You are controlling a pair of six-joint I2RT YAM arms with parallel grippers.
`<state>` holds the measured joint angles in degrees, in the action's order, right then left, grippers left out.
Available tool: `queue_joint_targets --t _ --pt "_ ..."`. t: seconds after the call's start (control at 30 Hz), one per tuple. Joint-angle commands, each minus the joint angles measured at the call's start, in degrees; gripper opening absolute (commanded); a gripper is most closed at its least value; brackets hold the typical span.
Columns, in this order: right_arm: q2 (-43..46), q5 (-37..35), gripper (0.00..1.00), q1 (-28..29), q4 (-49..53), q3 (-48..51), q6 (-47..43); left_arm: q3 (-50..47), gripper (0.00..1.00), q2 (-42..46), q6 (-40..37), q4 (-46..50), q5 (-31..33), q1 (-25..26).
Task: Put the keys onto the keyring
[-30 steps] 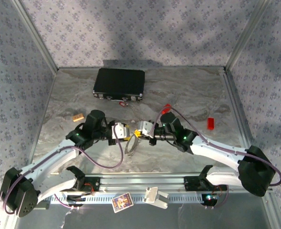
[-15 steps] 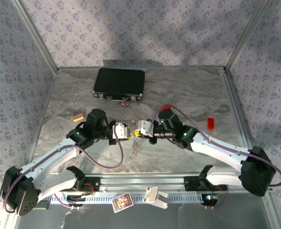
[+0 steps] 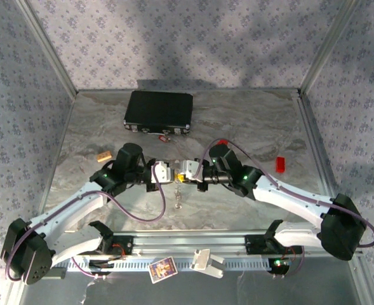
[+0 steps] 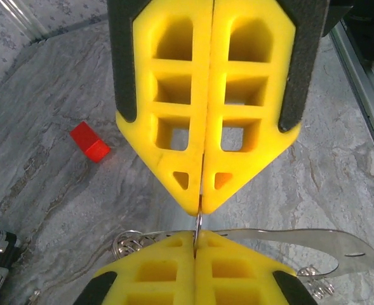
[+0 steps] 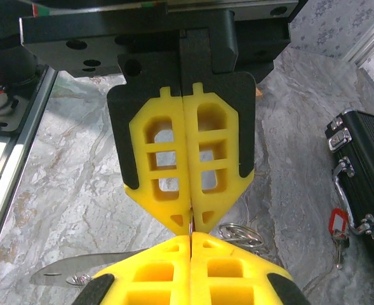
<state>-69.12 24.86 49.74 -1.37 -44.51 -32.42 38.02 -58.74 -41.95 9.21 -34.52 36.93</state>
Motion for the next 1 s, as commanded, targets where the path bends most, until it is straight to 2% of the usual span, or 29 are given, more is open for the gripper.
queue_joint_targets --t 0.0,0.07,0.17,0.27,0.37,0.6,0.77,0.97 --pt "0.44 0.97 0.07 -0.05 -1.9 -1.23 1.73 1.4 0.0 0.12 1.22 -2.39 -1.84 0.33" --pt "2.95 2.56 0.28 -2.0 -6.14 1.57 5.15 0.77 0.0 0.83 3.63 -4.68 -2.27 0.33" --pt "8.0 5.63 0.36 -5.74 -11.98 6.8 10.35 -0.97 0.0 2.08 9.76 -10.7 -3.64 0.31" --pt "10.93 5.02 0.36 -6.89 -11.49 9.59 10.75 -2.39 0.0 2.4 15.55 -16.15 -5.26 0.22" --pt "11.05 4.85 0.34 -6.54 -10.37 9.88 10.98 -3.13 0.0 1.98 18.17 -18.45 -6.76 0.25" --pt "8.25 2.01 0.31 -3.34 -9.47 7.57 9.78 -3.3 0.0 1.09 17.7 -17.62 -9.2 0.38" --pt "7.32 1.97 0.27 -2.77 -10.35 7.23 9.95 -3.23 0.0 0.73 15.87 -16.09 -8.64 1.07" --pt "7.84 -3.49 0.3 -2.58 -9.65 7.26 9.19 -3.05 0.0 0.82 14.19 -14.11 -6.22 1.78"
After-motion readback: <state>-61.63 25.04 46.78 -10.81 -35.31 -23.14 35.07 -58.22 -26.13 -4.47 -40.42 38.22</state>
